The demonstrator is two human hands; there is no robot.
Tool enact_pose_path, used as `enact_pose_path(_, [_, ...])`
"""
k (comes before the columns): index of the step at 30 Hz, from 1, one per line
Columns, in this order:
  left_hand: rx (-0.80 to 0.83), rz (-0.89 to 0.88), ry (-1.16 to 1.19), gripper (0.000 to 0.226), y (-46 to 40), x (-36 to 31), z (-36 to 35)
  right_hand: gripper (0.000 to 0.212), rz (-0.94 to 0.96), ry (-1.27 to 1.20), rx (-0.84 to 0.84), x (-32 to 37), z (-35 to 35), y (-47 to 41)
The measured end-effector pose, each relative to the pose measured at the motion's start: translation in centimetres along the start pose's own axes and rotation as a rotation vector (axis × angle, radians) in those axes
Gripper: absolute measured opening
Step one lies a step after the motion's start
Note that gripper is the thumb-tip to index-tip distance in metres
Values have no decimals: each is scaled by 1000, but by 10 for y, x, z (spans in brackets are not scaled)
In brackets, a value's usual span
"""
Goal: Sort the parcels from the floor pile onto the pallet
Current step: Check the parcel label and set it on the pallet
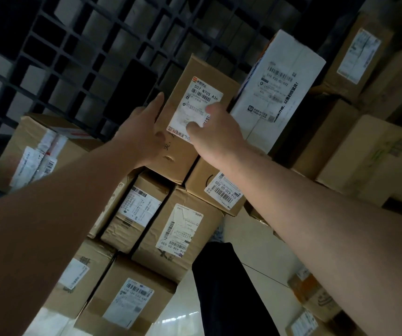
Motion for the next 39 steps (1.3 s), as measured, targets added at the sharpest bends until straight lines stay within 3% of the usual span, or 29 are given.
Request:
enact_pose_path(8, [-40,-210,-302,63,79,-64,60,58,152,253,-61,43,24,87])
enact_pose_path(15, [-47,-433,-557,54,246,-141,142,62,222,399,-218,91,77,257])
enact_pose_path(28, [-162,-952,-602,51,701,-214,246,61,237,522,-628,126,136,724])
enact_pose_path(33, [-204,-1050,-566,48,833,-241,251,50,229,530,-703,95,170,845])
enact_pose_path(39, [-303,-1080,-485,54,914,-249,224,51,231,671,-738,54,199,934])
Point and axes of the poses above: each hand's wrist, its own y-axis away from the middle knuckle, its own z-axis out of the back of the hand, x = y × z, the point moved 8 cm from there along -y, towards the middle knuckle, and after that the axes turned 14 degrees about y, right-handed, at the moved point
